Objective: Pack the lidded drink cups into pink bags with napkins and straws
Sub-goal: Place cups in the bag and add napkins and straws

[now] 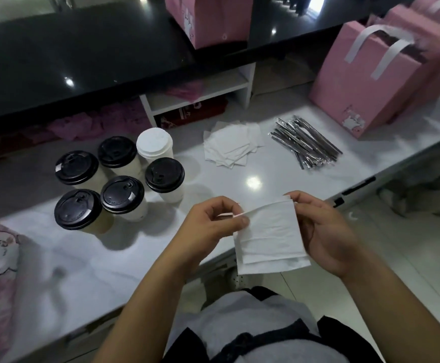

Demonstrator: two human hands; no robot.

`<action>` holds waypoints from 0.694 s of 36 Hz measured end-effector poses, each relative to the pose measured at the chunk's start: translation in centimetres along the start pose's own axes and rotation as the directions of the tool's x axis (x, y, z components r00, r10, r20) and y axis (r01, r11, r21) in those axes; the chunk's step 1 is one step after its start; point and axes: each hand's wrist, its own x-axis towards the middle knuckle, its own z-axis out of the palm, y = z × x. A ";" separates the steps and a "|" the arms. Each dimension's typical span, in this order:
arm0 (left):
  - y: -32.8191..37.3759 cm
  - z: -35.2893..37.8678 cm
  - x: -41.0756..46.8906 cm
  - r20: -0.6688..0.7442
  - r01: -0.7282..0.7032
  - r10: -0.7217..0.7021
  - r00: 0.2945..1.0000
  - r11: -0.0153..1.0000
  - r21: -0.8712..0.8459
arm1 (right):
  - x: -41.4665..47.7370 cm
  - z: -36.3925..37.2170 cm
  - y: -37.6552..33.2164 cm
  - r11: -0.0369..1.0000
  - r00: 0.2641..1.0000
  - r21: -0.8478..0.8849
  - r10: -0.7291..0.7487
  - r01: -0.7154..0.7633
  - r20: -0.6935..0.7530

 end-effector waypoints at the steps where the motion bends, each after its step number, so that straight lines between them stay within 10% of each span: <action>1: -0.2 0.1 -0.1 0.012 0.003 -0.003 1.000 1.000 -0.011 | -0.5 0.1 0.1 1.000 1.000 -0.011 0.003 -0.003 -0.016; 16: -2.3 0.8 0.3 -0.100 0.007 -0.022 0.995 0.989 -0.149 | -1.5 -0.9 0.5 0.951 0.978 -0.310 -0.059 -0.005 -0.199; 25: -1.7 2.0 5.2 -0.181 0.049 -0.080 0.980 0.984 -0.172 | 5.2 -3.0 -2.7 0.979 0.978 -0.202 -0.075 0.034 -0.195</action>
